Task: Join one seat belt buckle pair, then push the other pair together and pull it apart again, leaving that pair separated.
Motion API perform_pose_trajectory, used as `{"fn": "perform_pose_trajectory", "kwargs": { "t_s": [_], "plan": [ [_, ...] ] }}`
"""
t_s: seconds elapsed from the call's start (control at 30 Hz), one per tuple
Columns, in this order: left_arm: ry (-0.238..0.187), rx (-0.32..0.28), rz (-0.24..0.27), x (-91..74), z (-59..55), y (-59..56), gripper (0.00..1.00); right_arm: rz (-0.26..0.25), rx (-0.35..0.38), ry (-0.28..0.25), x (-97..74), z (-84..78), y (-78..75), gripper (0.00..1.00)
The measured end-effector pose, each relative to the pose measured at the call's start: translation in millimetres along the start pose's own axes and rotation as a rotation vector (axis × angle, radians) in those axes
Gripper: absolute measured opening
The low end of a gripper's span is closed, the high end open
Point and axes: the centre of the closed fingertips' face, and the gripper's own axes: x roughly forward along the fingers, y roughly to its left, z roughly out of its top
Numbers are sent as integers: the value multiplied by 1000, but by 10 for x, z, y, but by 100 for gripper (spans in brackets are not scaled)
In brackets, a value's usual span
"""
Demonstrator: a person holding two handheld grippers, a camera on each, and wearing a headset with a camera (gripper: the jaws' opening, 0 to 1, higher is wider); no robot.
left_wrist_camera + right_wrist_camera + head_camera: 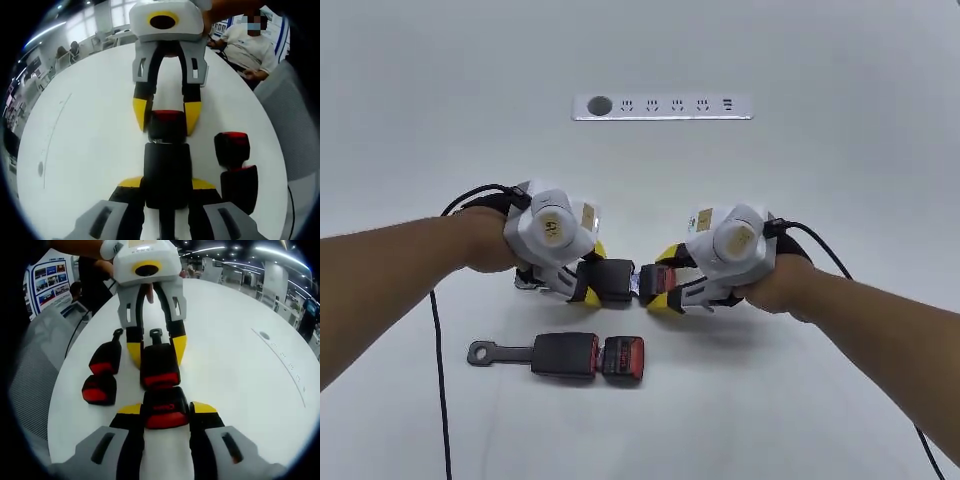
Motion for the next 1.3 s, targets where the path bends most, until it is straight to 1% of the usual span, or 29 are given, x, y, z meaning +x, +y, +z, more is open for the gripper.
{"fn": "perform_pose_trajectory", "kwargs": {
  "t_s": [0.17, 0.4, 0.53, 0.83, 0.93, 1.03, 1.07, 1.3],
  "plan": [
    [-7, 13, -9, -5, 1, -9, 34, -1, -1, -7, 7, -6, -5, 34],
    [-33, 21, -10, -21, 27, -23, 34, -3, 5, -24, 10, 2, -7, 34],
    [-53, 14, -10, -22, 31, -23, 34, -3, 8, -32, 12, 2, -5, 34],
    [-50, 9, -5, -14, 32, -21, 34, 1, 6, -40, 7, -26, -13, 34],
    [-60, -3, 2, -20, 21, -25, 34, 2, 10, -43, -32, -55, 6, 34],
    [-72, -22, 13, -22, -2, -20, 34, -1, 6, -42, -58, -77, -14, 34],
    [-74, -24, 16, -22, 12, -23, 34, 0, 11, -42, -76, -91, -28, 34],
    [-66, -26, 18, -17, 14, -21, 34, -2, 11, -42, -73, -107, -45, 34]
  ]
}}
